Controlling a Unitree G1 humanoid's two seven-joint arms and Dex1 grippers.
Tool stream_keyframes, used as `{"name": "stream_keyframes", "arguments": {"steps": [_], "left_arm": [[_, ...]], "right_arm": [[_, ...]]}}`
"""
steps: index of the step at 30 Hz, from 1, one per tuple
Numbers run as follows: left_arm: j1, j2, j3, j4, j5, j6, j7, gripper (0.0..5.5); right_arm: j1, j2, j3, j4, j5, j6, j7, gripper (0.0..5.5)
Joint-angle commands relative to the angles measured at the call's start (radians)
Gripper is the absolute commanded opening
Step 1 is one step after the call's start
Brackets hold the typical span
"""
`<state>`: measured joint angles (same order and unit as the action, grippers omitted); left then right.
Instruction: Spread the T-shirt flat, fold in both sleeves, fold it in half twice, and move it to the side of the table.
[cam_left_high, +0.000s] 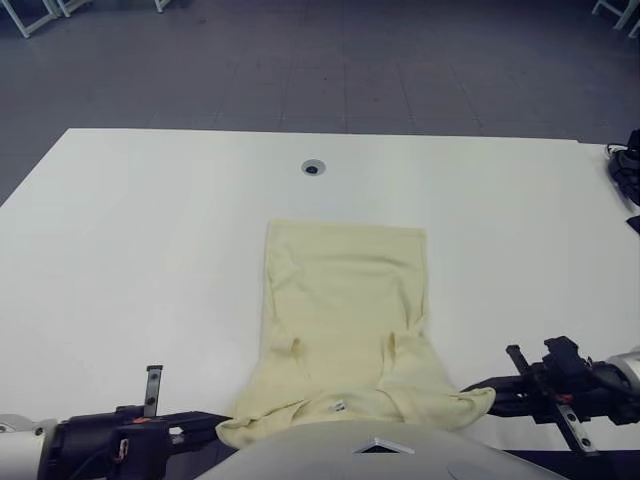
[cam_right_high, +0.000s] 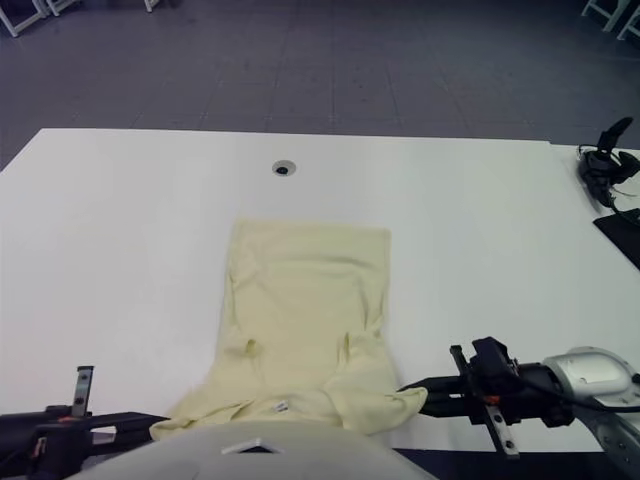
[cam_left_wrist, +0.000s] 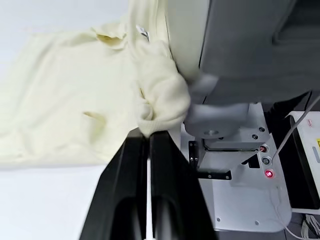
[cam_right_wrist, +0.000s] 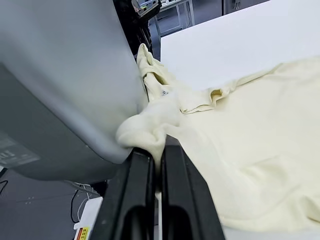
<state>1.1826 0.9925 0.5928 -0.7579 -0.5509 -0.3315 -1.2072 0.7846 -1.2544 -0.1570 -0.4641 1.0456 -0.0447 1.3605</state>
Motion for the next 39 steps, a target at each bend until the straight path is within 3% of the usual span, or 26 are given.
{"name": "stream_keyframes", "arguments": {"steps": [1, 5, 10, 14, 18, 26, 36, 39], "left_arm": [[-0.04, 0.006, 0.058, -0.031, -0.062, 0.075, -0.073, 0.0], [-0.223, 0.082, -0.035, 0.012, -0.05, 0.151, -0.087, 0.0], [-0.681, 0.132, -0.276, 0.171, 0.012, 0.254, -0.006, 0.0], [-1.041, 0.054, -0.46, 0.299, 0.101, 0.31, 0.062, 0.0], [-1.283, -0.069, -0.593, 0.426, 0.194, 0.335, 0.126, 0.0], [-1.531, -0.24, -0.706, 0.735, 0.347, 0.289, 0.197, 0.0], [-1.584, -0.334, -0.763, 0.99, 0.497, 0.167, 0.259, 0.0], [-1.566, -0.344, -0.763, 0.983, 0.514, 0.18, 0.281, 0.0]], "right_arm": [[0.033, 0.062, -0.115, -0.057, 0.005, 0.083, 0.042, 0.01], [-0.045, 0.112, -0.116, -0.027, -0.078, 0.127, 0.039, 0.01], [-0.386, 0.181, -0.004, 0.125, -0.227, 0.162, -0.02, 0.01], [-0.667, 0.259, 0.071, 0.249, -0.329, 0.17, -0.074, 0.01], [-0.885, 0.334, 0.131, 0.395, -0.42, 0.163, -0.08, 0.01], [-1.116, 0.46, 0.187, 0.717, -0.59, 0.091, -0.076, 0.01], [-1.233, 0.559, 0.19, 1.01, -0.724, 0.003, -0.104, 0.01], [-1.256, 0.577, 0.168, 1.065, -0.741, -0.012, -0.145, 0.56]]}}
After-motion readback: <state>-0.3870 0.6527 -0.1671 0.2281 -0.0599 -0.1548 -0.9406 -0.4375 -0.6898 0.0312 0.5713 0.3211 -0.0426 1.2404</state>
